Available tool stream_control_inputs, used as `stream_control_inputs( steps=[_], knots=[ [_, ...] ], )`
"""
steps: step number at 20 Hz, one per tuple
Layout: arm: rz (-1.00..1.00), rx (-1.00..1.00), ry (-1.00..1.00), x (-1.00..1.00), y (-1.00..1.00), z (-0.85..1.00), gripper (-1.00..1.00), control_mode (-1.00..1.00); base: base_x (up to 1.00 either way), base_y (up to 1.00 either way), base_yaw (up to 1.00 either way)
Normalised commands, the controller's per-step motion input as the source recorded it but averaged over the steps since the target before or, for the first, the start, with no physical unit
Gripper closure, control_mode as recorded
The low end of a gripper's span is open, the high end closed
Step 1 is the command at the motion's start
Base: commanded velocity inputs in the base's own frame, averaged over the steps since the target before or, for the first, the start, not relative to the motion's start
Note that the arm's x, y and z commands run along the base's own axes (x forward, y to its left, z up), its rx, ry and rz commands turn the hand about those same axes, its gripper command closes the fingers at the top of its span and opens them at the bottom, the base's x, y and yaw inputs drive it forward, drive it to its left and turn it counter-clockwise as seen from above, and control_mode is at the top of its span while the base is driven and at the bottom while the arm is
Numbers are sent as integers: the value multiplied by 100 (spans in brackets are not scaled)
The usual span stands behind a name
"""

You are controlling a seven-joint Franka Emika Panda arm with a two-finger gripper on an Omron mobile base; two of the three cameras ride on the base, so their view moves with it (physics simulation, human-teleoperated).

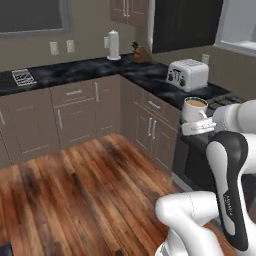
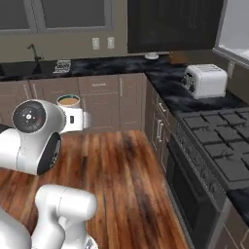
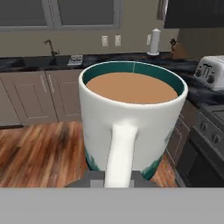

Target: Pick the cup of tea, navigate to the dining table, and place it on the saucer.

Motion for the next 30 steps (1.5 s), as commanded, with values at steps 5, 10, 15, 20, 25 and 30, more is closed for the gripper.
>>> stream_control_inputs(
  steps=[5,10,15,20,25,30],
  knots=[
    [0,0,0,0,0,0,100,100,-14,-4,86],
    [0,0,0,0,0,0,100,100,2,-21,76],
    [0,0,0,0,0,0,100,100,16,-33,56],
    [0,0,0,0,0,0,100,100,0,-29,62],
    [0,0,0,0,0,0,100,100,0,-30,64],
    [0,0,0,0,0,0,100,100,0,-18,63]
  ],
)
